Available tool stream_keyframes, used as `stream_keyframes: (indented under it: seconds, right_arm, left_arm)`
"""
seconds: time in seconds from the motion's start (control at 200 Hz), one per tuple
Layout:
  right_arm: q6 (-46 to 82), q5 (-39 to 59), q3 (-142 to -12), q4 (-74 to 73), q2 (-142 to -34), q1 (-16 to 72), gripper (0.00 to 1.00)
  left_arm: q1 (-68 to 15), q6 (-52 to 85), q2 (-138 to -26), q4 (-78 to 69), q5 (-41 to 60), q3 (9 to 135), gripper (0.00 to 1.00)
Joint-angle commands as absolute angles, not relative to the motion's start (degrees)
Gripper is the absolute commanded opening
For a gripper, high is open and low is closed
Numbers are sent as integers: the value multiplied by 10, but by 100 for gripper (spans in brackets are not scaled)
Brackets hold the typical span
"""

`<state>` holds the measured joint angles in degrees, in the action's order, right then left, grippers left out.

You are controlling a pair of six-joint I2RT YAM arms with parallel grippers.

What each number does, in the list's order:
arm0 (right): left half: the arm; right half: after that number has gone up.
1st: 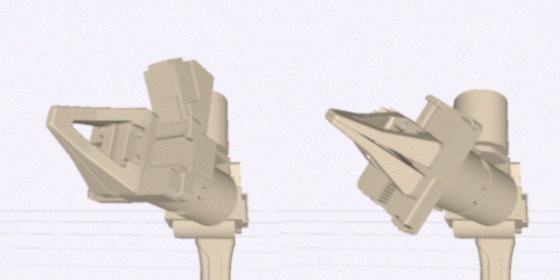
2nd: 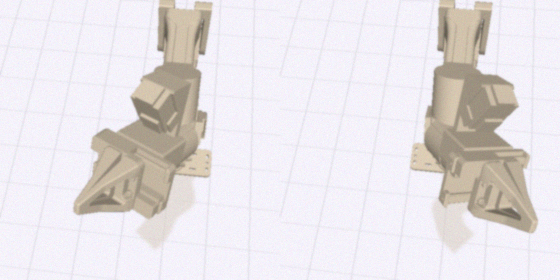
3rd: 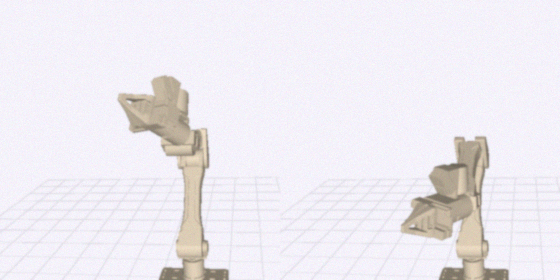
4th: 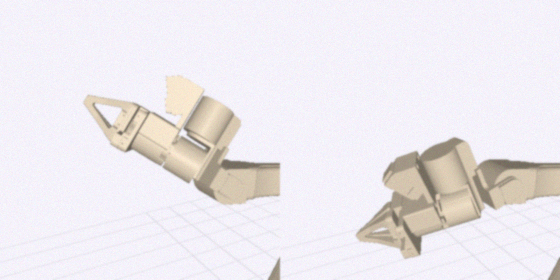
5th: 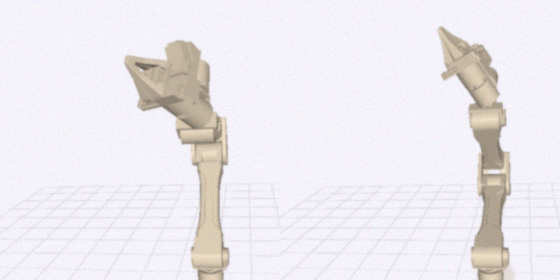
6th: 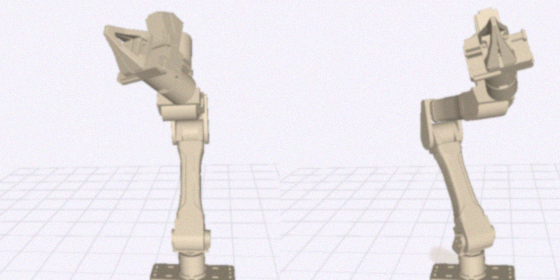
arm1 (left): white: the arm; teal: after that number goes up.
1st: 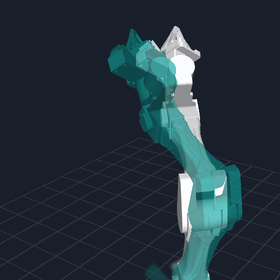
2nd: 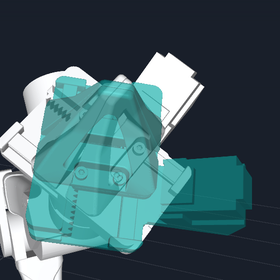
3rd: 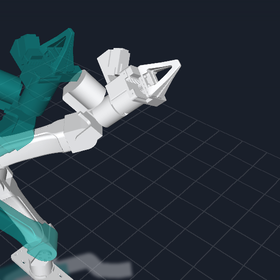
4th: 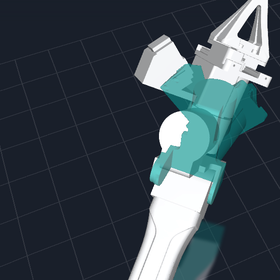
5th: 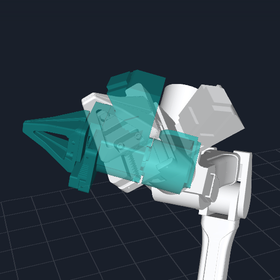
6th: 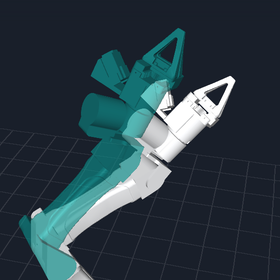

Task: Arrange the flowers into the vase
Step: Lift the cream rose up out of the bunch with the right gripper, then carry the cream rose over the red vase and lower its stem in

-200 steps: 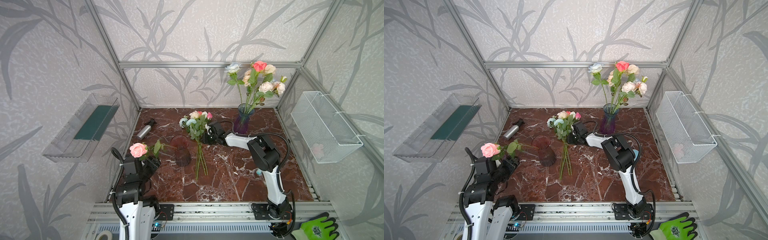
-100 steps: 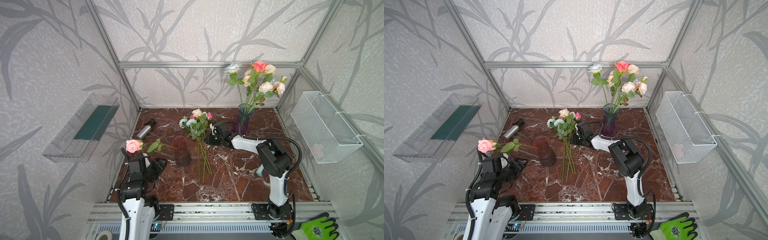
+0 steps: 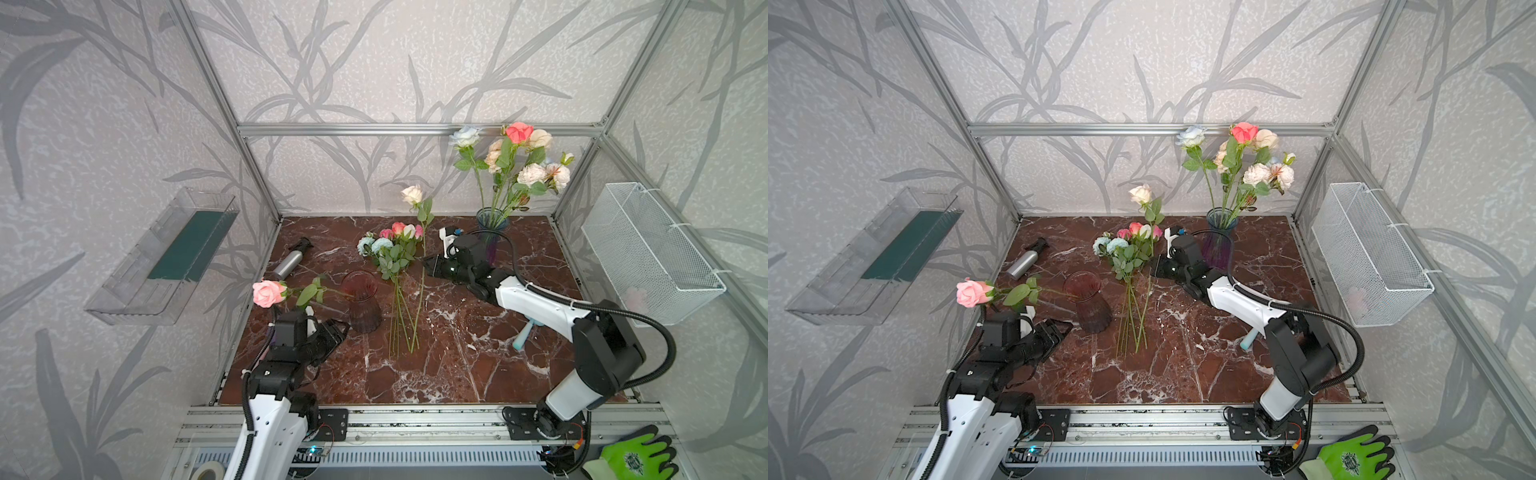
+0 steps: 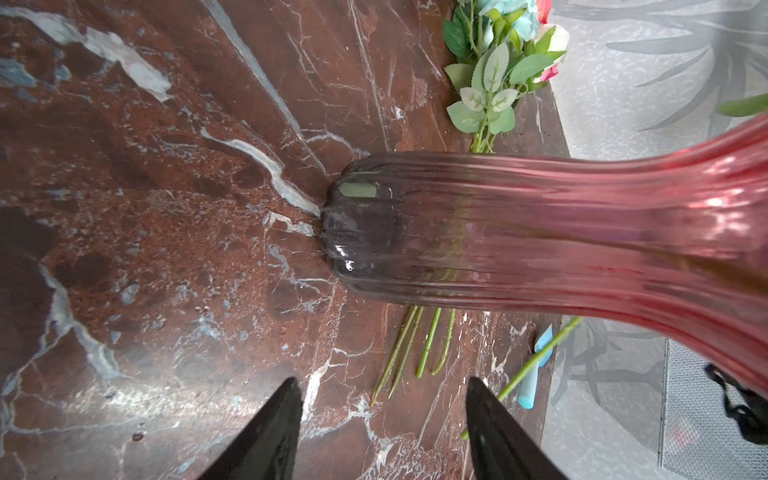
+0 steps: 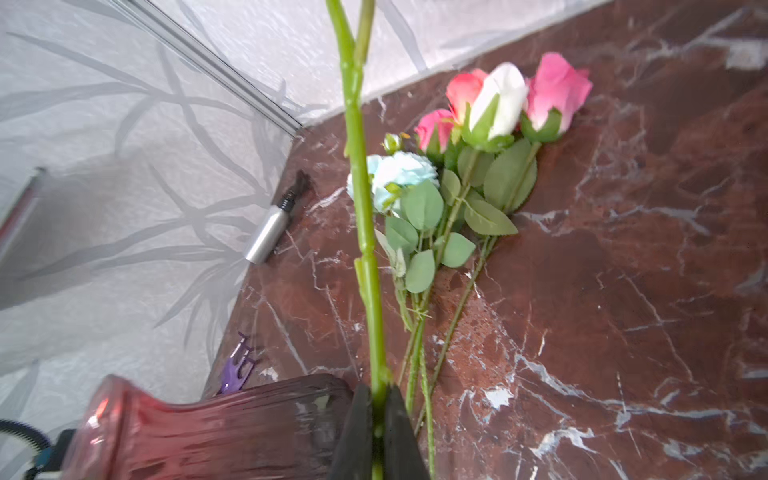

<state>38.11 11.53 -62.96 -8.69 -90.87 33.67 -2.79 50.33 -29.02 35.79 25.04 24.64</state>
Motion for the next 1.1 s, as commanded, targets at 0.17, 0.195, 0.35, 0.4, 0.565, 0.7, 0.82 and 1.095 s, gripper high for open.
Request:
stream_keyframes:
  seconds: [0.17, 0.195, 0.35, 0.4, 0.565, 0.7, 0.82, 1.095]
  right_arm:
    - [276, 41, -681, -154, -789, 399, 0]
    - [269, 35, -688, -163, -787, 408, 0]
    - [243, 20, -762, -188, -802, 442, 0]
    - [238, 20, -786, -191, -814, 450, 0]
    - [217, 23, -861, -204, -861, 473, 0]
    - [215, 21, -919, -203, -918, 483, 0]
    - [204, 30, -936, -210, -965, 497, 0]
    - [169, 47, -856, -257, -1009, 533, 0]
  left_arm:
    - [-33, 524, -301, 304, 241, 235, 64]
    - [-33, 524, -302, 301, 240, 235, 64]
    - [-33, 520, -306, 295, 242, 239, 64]
    - [-33, 517, -307, 296, 243, 243, 64]
    - [-33, 510, -293, 311, 239, 249, 65]
    - [-33, 518, -276, 302, 231, 239, 66]
    - [-33, 521, -274, 294, 227, 240, 67]
    - [-33, 518, -299, 270, 236, 237, 68]
